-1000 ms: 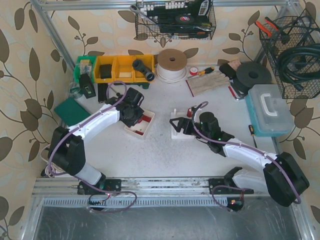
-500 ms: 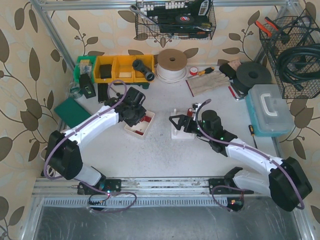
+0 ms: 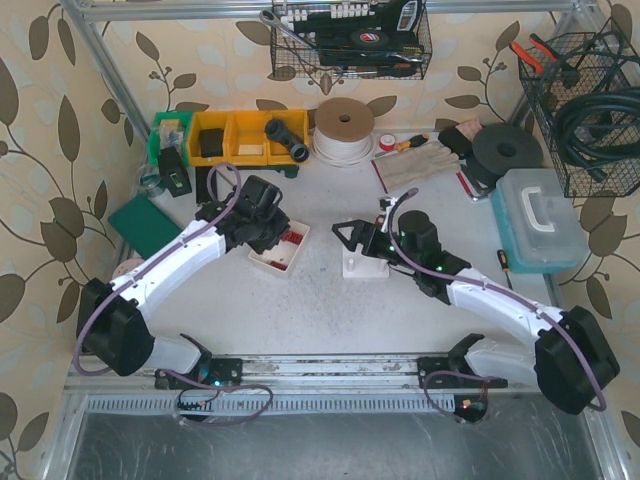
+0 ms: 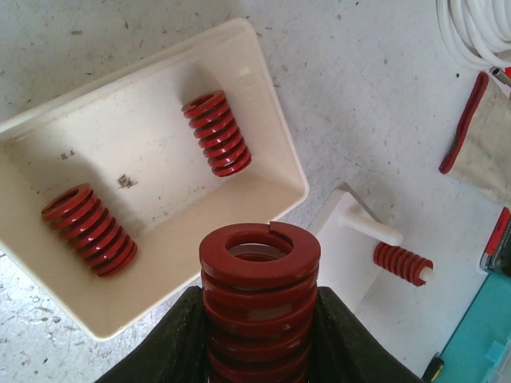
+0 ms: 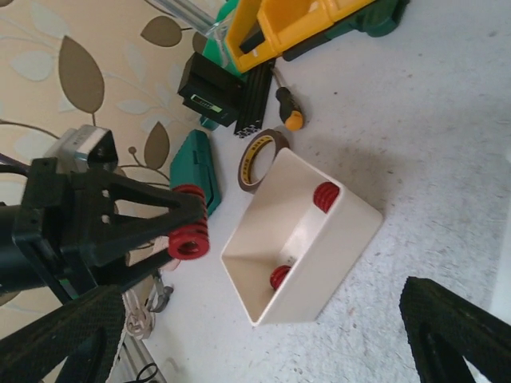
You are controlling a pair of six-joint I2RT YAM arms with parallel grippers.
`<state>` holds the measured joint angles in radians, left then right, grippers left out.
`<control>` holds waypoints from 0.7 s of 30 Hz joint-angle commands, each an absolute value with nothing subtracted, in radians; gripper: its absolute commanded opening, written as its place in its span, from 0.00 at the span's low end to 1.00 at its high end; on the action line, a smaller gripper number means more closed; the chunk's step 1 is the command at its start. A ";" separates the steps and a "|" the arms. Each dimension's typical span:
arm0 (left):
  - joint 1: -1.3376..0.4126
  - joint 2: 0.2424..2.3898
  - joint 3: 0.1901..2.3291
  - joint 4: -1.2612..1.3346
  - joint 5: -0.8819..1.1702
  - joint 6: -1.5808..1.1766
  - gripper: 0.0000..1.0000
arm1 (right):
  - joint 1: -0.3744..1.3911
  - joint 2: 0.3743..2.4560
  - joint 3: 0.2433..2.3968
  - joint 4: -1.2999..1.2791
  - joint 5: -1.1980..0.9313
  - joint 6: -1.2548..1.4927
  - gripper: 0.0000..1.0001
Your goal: Install the large spring
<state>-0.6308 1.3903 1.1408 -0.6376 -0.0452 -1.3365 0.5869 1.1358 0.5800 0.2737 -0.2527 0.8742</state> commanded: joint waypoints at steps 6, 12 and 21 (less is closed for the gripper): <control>-0.642 1.280 1.075 -0.571 0.003 -1.429 0.00 | 0.645 1.258 0.669 0.417 -0.264 0.891 0.89; -0.648 1.262 1.021 -0.445 0.045 -1.577 0.00 | 0.695 1.335 0.669 0.503 -0.206 0.938 0.87; -0.667 1.263 1.041 -0.409 0.051 -1.642 0.00 | 0.831 1.376 0.675 0.563 -0.064 0.902 0.84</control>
